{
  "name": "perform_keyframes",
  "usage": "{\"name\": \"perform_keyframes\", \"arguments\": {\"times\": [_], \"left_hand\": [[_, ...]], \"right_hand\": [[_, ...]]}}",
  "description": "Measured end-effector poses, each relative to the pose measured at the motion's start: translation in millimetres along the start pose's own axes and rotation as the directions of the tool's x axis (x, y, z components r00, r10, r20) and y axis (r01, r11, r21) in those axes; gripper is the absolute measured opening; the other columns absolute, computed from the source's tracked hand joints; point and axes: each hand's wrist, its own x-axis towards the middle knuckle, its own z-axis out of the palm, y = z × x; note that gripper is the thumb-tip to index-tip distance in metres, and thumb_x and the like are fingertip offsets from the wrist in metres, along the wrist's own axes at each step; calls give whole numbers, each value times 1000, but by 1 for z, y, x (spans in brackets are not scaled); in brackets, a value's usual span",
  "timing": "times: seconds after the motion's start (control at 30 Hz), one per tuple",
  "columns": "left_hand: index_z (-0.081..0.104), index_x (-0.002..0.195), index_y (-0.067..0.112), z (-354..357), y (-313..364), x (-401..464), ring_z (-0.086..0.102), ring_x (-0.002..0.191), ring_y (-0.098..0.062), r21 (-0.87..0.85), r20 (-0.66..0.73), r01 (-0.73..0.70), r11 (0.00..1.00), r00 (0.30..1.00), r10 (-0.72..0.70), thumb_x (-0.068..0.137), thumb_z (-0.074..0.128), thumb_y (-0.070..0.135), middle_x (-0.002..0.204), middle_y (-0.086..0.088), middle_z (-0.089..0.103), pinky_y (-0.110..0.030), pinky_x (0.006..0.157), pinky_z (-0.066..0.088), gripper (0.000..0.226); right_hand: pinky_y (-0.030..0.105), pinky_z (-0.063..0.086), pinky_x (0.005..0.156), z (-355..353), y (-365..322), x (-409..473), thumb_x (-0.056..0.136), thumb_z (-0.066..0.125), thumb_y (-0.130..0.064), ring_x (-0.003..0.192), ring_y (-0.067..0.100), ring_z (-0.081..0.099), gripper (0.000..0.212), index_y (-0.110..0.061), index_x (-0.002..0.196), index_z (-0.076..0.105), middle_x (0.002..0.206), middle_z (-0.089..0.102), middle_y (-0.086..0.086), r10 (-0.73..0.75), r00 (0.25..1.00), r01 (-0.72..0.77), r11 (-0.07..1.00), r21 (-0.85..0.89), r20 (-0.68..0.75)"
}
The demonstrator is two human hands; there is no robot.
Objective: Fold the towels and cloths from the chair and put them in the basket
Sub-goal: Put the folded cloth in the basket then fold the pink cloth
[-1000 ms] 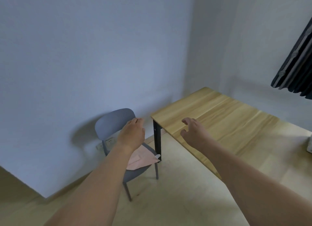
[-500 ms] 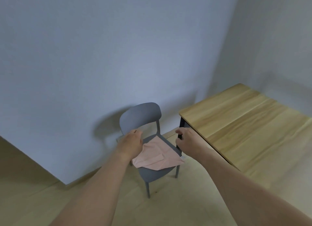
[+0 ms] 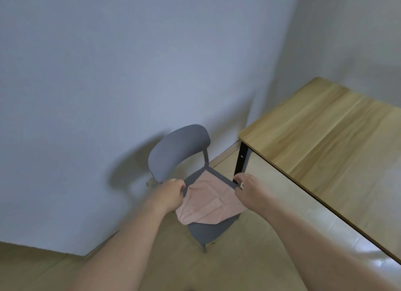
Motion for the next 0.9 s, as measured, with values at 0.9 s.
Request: {"name": "perform_keyframes", "arguments": {"times": [0.9], "left_hand": [[44,80,17,363,-120,246,51,69,-22,110,-177,-306,946,930,322,94,33,24,73,0,52,-33,53,31,20]], "right_hand": [[34,43,85,336,207,262,97,45,-30,104,20,54,24,-21,110,63,108,59,-3,-293,944,207,886,-416,-154]]}}
